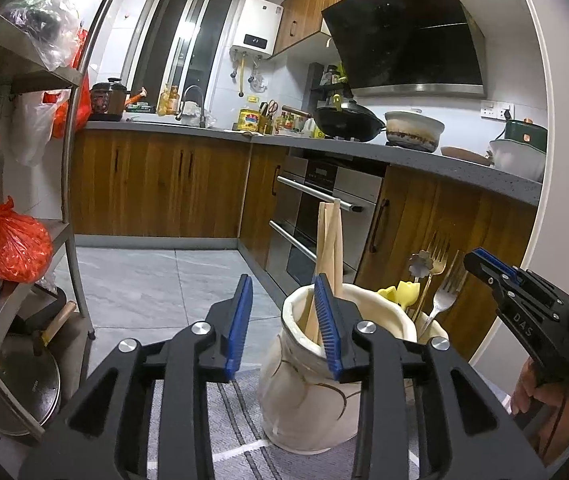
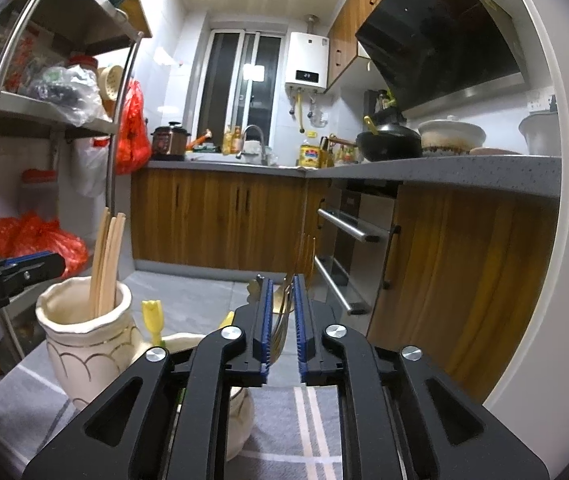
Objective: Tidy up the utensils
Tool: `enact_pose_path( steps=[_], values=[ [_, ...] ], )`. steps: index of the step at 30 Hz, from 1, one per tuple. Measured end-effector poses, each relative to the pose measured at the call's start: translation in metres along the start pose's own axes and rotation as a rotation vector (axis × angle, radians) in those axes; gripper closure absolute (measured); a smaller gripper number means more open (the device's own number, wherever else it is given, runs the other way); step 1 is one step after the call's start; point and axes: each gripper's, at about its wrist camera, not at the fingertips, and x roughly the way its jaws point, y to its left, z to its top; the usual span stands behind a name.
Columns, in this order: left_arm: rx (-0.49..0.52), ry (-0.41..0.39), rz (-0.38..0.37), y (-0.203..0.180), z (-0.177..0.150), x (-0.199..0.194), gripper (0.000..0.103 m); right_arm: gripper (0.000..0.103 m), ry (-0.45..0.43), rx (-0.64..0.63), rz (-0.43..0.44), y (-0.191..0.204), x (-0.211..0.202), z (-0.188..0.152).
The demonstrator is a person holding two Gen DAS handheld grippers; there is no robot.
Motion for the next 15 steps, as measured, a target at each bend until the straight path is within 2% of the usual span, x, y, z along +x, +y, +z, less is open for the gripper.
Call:
enact_pose_path(
  steps=[2, 3, 5, 6, 8, 9, 11, 13, 15],
  values=[
    [0.003, -0.003, 0.007, 0.0, 0.0, 0.0, 0.066, 0.064, -0.007, 0.01, 0.009, -0.002, -0.001, 0.001],
    [0.004, -0.004, 0.008, -0.001, 0.0, 0.0, 0.066, 0.06, -0.012, 0.016, 0.01, -0.002, -0.002, 0.001],
    [0.008, -0.008, 0.011, -0.001, 0.0, -0.001, 0.061, 0.04, -0.017, 0.021, 0.012, -0.003, -0.003, 0.002],
    [0.01, -0.01, 0.013, 0.0, 0.001, -0.001, 0.06, 0.035, -0.019, 0.027, 0.018, -0.004, -0.004, 0.003],
    [0.014, -0.016, 0.021, -0.001, 0.001, -0.003, 0.047, 0.017, -0.025, 0.037, 0.027, -0.005, -0.006, 0.003],
    [0.016, -0.022, 0.027, -0.002, 0.002, -0.005, 0.042, 0.013, -0.03, 0.04, 0.03, -0.006, -0.007, 0.004],
    [0.017, -0.036, 0.038, -0.004, 0.005, -0.01, 0.016, 0.006, -0.044, 0.042, 0.038, -0.006, -0.013, 0.007],
    [0.024, -0.055, 0.047, -0.007, 0.009, -0.017, 0.006, 0.005, -0.059, 0.035, 0.032, -0.005, -0.019, 0.01],
    [0.043, -0.071, 0.057, -0.012, 0.014, -0.026, 0.006, 0.005, -0.073, 0.025, 0.024, -0.004, -0.026, 0.014]
  ],
)
